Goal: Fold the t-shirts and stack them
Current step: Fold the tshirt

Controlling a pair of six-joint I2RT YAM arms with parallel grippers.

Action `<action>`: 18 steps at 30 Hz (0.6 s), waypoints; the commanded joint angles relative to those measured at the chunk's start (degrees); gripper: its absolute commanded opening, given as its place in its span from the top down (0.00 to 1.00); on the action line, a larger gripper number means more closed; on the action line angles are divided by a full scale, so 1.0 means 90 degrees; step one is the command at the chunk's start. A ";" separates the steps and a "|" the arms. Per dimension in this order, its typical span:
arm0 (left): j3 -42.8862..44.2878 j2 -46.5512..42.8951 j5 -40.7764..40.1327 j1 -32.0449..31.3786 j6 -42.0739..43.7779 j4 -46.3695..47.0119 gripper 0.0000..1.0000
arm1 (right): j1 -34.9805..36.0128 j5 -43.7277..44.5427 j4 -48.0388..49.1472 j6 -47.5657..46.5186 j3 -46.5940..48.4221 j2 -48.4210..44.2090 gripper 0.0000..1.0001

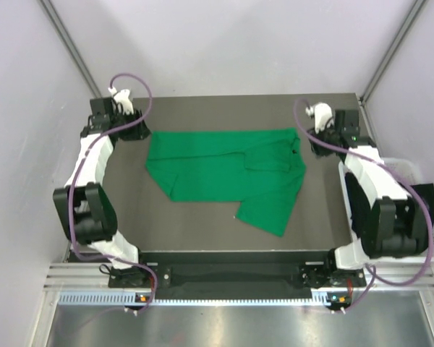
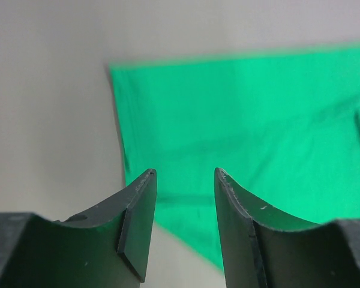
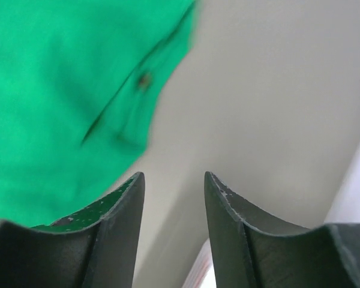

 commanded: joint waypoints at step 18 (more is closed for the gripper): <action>-0.2964 -0.2255 0.0148 -0.0096 0.1527 -0.1060 0.42 | 0.2659 -0.2646 -0.2806 -0.3282 -0.3008 -0.2857 0.54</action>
